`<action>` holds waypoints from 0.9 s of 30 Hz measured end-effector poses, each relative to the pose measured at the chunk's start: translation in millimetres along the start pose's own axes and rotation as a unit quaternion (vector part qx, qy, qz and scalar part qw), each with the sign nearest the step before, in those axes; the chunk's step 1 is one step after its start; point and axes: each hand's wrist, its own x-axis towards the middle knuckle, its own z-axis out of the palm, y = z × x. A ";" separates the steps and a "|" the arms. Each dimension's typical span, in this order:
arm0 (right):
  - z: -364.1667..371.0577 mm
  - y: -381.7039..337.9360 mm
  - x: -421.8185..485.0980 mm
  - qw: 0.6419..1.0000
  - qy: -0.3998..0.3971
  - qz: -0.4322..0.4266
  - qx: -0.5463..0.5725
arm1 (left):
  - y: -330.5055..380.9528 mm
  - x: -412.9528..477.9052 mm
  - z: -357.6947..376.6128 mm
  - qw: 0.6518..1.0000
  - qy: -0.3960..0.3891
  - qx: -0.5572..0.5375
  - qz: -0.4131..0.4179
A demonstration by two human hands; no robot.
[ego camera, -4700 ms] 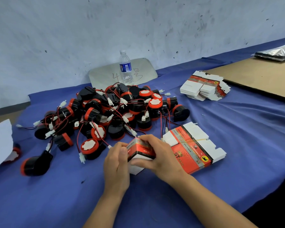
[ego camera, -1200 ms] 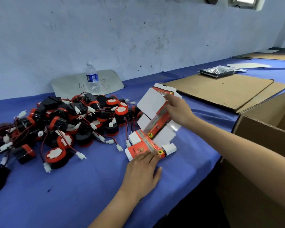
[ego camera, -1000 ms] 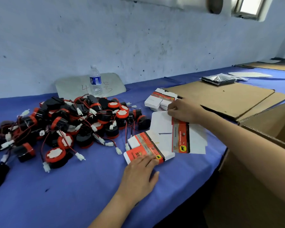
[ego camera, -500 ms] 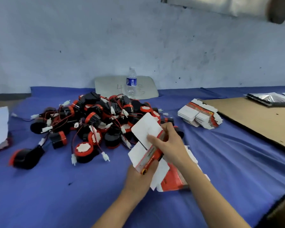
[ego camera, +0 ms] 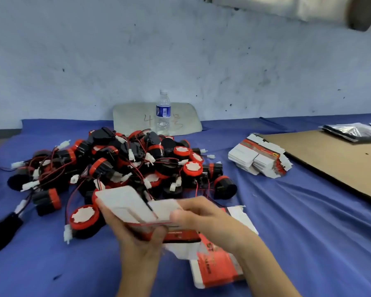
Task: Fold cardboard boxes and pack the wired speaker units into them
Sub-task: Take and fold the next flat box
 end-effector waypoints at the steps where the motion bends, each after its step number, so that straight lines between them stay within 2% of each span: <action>1: 4.5 5.5 -3.6 1.000 -0.011 0.019 0.013 | -2.7 4.9 -4.7 1.000 0.008 0.015 -0.011; 3: 10.2 14.2 -9.3 0.995 0.063 0.058 0.052 | -9.5 9.1 -11.8 0.998 0.011 0.067 -0.008; 5: 5.7 26.7 -14.5 0.972 0.154 0.108 0.140 | -8.6 5.2 -8.9 0.997 -0.002 0.080 -0.005; 9: -7.3 34.1 -20.5 0.900 0.230 0.162 0.334 | -1.3 -5.6 0.3 0.997 -0.048 0.048 -0.033; 11: -14.4 33.7 -21.1 0.881 0.278 0.150 0.352 | 0.1 -9.7 1.6 0.993 -0.097 0.059 -0.008; 13: -21.0 37.1 -25.8 0.869 0.279 0.135 0.386 | 2.6 -12.4 3.0 0.984 -0.137 0.106 0.034; 15: -26.9 36.5 -31.9 0.896 0.251 0.142 0.337 | 4.7 -11.8 2.9 0.959 -0.166 0.201 0.112; 17: -33.2 37.6 -38.4 0.931 0.221 0.119 0.264 | 1.2 -10.5 0.4 0.911 -0.216 0.287 0.201; 20: -33.0 35.3 -48.5 0.957 0.158 0.093 0.225 | -0.4 -11.0 0.6 0.883 -0.262 0.315 0.229; 22: -30.5 30.4 -43.3 0.964 0.159 0.087 0.195 | 3.0 -11.6 5.6 0.884 -0.274 0.298 0.232; 24: -36.3 30.2 -54.7 0.956 0.142 0.029 0.254 | 5.3 -11.1 7.5 0.901 -0.274 0.253 0.223; 27: -28.4 12.2 -55.2 0.980 0.094 -0.013 0.175 | 7.2 -13.6 4.3 0.933 -0.272 0.191 0.139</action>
